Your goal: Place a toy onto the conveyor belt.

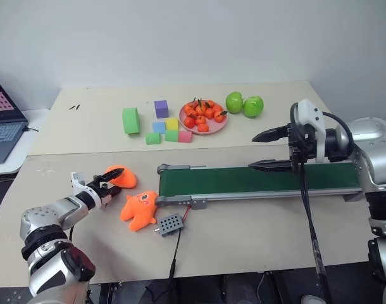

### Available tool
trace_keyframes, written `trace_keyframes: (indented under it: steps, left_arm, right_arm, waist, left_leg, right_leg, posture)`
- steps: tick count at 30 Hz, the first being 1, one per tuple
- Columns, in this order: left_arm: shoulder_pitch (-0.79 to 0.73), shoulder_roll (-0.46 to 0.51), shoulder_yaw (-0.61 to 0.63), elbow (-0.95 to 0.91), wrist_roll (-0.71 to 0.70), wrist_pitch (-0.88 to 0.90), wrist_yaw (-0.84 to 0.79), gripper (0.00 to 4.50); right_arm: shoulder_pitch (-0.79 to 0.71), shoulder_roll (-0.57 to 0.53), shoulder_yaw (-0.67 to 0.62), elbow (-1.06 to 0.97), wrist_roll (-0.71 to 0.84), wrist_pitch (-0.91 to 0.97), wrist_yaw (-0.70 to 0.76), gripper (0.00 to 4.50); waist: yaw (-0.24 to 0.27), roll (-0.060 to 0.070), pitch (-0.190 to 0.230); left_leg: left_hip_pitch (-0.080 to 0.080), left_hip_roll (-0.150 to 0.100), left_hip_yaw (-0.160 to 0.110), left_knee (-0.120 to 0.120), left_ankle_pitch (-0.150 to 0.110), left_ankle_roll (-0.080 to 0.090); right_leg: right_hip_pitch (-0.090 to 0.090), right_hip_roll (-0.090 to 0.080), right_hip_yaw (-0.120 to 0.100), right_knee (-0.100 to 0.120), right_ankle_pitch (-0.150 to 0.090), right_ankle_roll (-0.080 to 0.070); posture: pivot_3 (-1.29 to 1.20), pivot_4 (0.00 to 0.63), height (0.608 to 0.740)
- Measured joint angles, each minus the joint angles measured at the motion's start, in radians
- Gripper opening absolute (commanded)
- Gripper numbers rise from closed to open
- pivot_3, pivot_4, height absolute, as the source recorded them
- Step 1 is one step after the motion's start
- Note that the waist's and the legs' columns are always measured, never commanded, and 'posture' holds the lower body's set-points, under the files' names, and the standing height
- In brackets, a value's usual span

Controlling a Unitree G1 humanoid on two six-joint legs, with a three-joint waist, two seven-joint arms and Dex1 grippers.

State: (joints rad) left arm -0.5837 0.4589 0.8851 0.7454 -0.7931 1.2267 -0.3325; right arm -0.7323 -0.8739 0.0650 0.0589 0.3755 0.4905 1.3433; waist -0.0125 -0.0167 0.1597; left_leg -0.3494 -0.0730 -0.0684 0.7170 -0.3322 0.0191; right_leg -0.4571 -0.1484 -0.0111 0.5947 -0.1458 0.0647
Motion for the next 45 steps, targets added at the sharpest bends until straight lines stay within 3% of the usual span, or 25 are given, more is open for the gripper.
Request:
trace_keyframes:
  steps: [6, 9, 14, 15, 17, 22, 24, 27, 29, 33, 39, 45]
  left_arm:
    - [0.000, 0.011, -0.005, 0.010, 0.000, -0.037, -0.001, 0.37]
    - [0.000, 0.012, -0.021, -0.021, 0.000, -0.069, -0.016, 0.37]
    - [0.001, 0.013, -0.204, -0.328, 0.036, -0.225, -0.125, 0.37]
    - [0.006, 0.016, -0.256, -0.377, 0.082, -0.288, -0.131, 0.37]
    - [0.089, 0.047, -0.516, -0.535, 0.321, -0.578, -0.155, 0.37]
    - [0.206, 0.080, -0.821, -0.597, 0.677, -1.035, -0.146, 0.37]
    - [0.225, 0.087, -0.846, -0.595, 0.726, -1.179, -0.151, 0.37]
    - [0.250, 0.180, -0.886, -0.579, 0.875, -1.523, -0.130, 0.37]
    - [0.250, 0.261, -0.905, -0.555, 1.014, -1.738, -0.073, 0.37]
    - [0.240, 0.302, -0.931, -0.493, 1.247, -2.021, 0.087, 0.37]
    - [0.144, 0.316, -1.015, -0.438, 1.545, -2.211, 0.296, 0.37]
    - [0.041, 0.286, -1.130, -0.344, 1.671, -2.274, 0.379, 0.37]
  right_arm:
    - [0.000, 0.000, 0.000, 0.001, -0.001, 0.000, 0.000, 4.50]
    - [0.000, 0.000, 0.000, 0.003, -0.002, 0.000, 0.000, 4.50]
    - [-0.005, 0.004, 0.004, 0.016, -0.003, -0.001, 0.002, 4.50]
    - [-0.005, 0.005, 0.004, 0.019, -0.003, -0.002, 0.002, 4.50]
    - [-0.010, 0.016, 0.006, 0.030, -0.007, -0.007, 0.002, 4.50]
    - [-0.010, 0.027, 0.008, 0.035, -0.010, -0.009, 0.000, 4.50]
    - [-0.010, 0.027, 0.008, 0.034, -0.010, -0.009, 0.000, 4.50]
    - [0.003, 0.025, 0.008, 0.026, -0.010, -0.009, 0.000, 4.50]
    - [0.017, 0.021, 0.008, 0.025, -0.010, -0.009, 0.000, 4.50]
    - [0.032, 0.017, 0.007, 0.019, -0.009, -0.009, -0.002, 4.50]
    - [0.040, 0.016, 0.002, 0.000, -0.008, -0.008, -0.018, 4.50]
    - [0.061, 0.009, -0.011, -0.024, -0.002, -0.002, -0.039, 4.50]
  waist:
    - [-0.003, 0.000, 0.000]
    - [-0.002, 0.000, 0.000]
    - [0.001, -0.003, 0.002]
    - [0.001, -0.003, 0.002]
    - [0.001, -0.003, 0.002]
    - [-0.002, -0.003, 0.002]
    - [-0.002, -0.003, 0.002]
    - [-0.001, -0.003, 0.002]
    - [0.001, -0.003, 0.002]
    - [0.006, -0.003, 0.002]
    - [0.010, -0.003, 0.002]
    - [0.010, -0.003, 0.002]
  left_leg:
    - [-0.001, 0.000, 0.000, 0.000, 0.000, 0.000]
    - [-0.002, 0.000, 0.000, 0.000, 0.000, 0.000]
    - [-0.003, 0.000, -0.001, 0.000, 0.000, 0.000]
    - [-0.003, 0.000, -0.001, 0.000, 0.000, 0.000]
    - [-0.003, 0.000, 0.001, -0.001, 0.000, 0.000]
    - [-0.003, 0.000, 0.003, -0.001, 0.000, 0.000]
    - [-0.003, 0.001, 0.003, -0.001, 0.000, 0.000]
    - [-0.003, 0.002, 0.003, -0.002, 0.000, 0.000]
    - [-0.003, 0.001, 0.004, -0.002, 0.000, 0.001]
    - [-0.003, 0.000, 0.004, -0.002, -0.001, 0.002]
    - [-0.004, -0.001, 0.005, -0.002, -0.001, 0.002]
    - [-0.004, -0.001, 0.005, -0.002, -0.001, 0.002]
  right_leg:
    - [-0.001, 0.000, 0.000, 0.000, 0.000, 0.000]
    - [-0.001, 0.000, 0.000, 0.000, 0.000, 0.000]
    - [-0.002, 0.000, -0.001, -0.001, 0.000, 0.000]
    - [-0.002, -0.001, -0.001, -0.001, 0.000, 0.000]
    - [-0.001, -0.001, 0.000, -0.002, 0.000, 0.000]
    - [-0.003, 0.001, 0.001, -0.002, 0.001, -0.001]
    - [-0.003, 0.001, 0.001, -0.002, 0.001, -0.001]
    - [-0.004, 0.001, 0.001, -0.002, 0.001, -0.001]
    - [-0.004, 0.001, 0.001, -0.003, 0.001, -0.001]
    - [-0.003, 0.000, 0.001, -0.003, 0.001, -0.001]
    - [-0.003, 0.001, 0.000, -0.002, 0.001, -0.001]
    - [-0.003, 0.001, 0.000, -0.002, 0.001, -0.001]
  posture:
    - [0.00, 0.150, 0.740]
    - [0.00, 0.150, 0.740]
    - [0.00, 0.150, 0.740]
    - [0.00, 0.150, 0.740]
    - [0.00, 0.150, 0.740]
    - [0.00, 0.150, 0.740]
    - [0.00, 0.150, 0.740]
    - [0.00, 0.150, 0.740]
    - [0.00, 0.150, 0.740]
    - [0.00, 0.150, 0.740]
    - [0.00, 0.150, 0.740]
    - [0.00, 0.150, 0.740]
